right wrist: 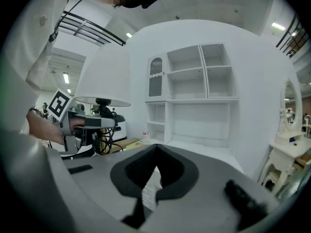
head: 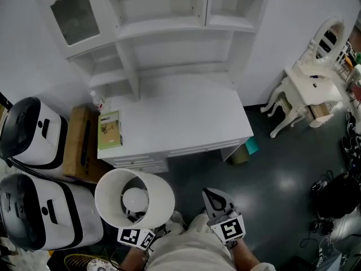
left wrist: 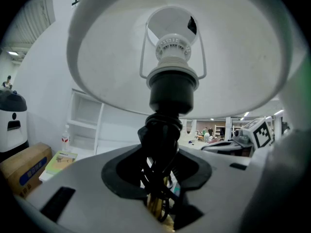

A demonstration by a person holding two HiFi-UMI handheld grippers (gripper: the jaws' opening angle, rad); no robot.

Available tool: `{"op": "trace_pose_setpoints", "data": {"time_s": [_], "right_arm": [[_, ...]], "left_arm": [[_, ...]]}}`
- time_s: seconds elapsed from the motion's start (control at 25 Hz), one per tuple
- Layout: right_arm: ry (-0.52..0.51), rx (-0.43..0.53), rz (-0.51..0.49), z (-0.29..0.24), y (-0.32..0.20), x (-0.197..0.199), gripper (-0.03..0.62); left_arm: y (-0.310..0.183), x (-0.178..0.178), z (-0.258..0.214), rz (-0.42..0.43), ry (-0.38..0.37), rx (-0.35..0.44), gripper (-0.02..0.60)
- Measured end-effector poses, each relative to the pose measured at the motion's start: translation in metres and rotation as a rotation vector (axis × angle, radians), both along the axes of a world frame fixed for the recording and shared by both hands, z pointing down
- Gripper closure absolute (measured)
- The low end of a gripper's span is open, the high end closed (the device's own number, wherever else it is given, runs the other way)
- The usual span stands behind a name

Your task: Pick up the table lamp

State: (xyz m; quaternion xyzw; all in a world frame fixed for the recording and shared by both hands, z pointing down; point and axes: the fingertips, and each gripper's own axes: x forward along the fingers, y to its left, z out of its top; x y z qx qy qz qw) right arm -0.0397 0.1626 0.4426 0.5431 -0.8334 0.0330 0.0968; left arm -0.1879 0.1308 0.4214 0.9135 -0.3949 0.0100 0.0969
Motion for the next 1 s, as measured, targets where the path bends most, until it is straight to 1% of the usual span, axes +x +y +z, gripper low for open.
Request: {"op": "trace_pose_setpoints", "data": {"time_s": [0.16, 0.44, 0.72, 1.0], "right_arm": [[-0.006, 0.000, -0.017, -0.009, 0.004, 0.009, 0.582], [-0.009, 0.026, -0.024, -0.025, 0.011, 0.031, 0.582], [-0.008, 0.015, -0.039, -0.023, 0.020, 0.041, 0.583], [-0.016, -0.005, -0.044, -0.015, 0.035, 0.056, 0.583]], "left_arm": [[0.005, 0.010, -0.006, -0.008, -0.001, 0.008, 0.423], [0.012, 0.037, -0.011, -0.006, 0.022, 0.001, 0.423], [0.018, 0.056, -0.014, 0.006, 0.014, 0.015, 0.423], [0.025, 0.066, -0.016, -0.008, 0.023, 0.015, 0.423]]}}
